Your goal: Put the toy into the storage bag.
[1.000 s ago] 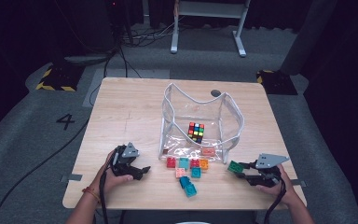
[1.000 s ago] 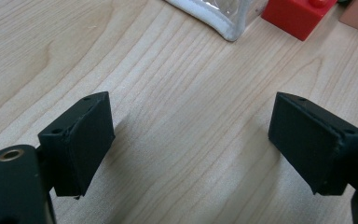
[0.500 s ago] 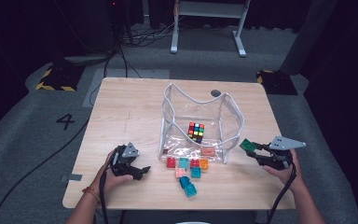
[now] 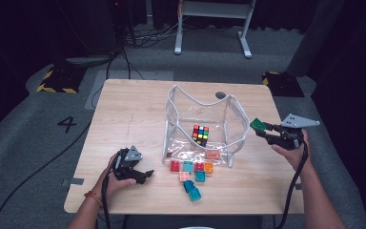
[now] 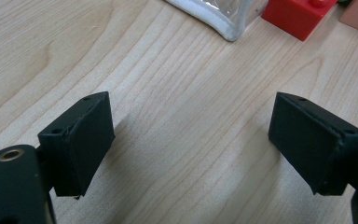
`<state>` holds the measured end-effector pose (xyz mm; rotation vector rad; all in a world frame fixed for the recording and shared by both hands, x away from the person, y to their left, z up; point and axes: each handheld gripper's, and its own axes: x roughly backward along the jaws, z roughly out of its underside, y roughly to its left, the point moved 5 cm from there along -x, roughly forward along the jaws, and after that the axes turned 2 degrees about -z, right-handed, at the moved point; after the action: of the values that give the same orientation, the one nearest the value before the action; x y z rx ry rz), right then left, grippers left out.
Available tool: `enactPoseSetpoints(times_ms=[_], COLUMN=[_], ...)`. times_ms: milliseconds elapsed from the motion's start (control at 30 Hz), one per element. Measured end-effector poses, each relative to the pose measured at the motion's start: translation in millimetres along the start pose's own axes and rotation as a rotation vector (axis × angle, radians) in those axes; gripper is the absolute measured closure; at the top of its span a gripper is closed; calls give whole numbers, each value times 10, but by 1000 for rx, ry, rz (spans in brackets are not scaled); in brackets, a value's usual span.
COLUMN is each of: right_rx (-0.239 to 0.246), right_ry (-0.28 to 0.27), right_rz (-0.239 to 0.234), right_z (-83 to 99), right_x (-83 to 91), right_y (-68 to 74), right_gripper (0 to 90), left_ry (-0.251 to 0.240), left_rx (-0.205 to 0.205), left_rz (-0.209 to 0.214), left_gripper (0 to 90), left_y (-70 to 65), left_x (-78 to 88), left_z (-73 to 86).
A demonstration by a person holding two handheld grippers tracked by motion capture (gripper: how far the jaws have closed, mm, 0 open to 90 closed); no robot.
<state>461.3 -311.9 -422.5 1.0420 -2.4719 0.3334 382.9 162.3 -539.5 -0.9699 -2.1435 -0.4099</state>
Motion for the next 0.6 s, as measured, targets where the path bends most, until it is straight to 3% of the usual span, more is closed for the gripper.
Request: enactPoseSetpoints(times_ms=[400, 600], right_rx=[46, 54], right_ry=[-25, -52], right_rz=[25, 9], right_z=[-550, -777], right_x=[-7, 15], right_y=[-143, -143], right_gripper=[593, 593], left_ry=[-1, 1], left_rx=[-2, -1], left_rz=[0, 5], left_gripper=[142, 142], left_y=[1, -2], left_x=[0, -1], left_z=[-1, 0])
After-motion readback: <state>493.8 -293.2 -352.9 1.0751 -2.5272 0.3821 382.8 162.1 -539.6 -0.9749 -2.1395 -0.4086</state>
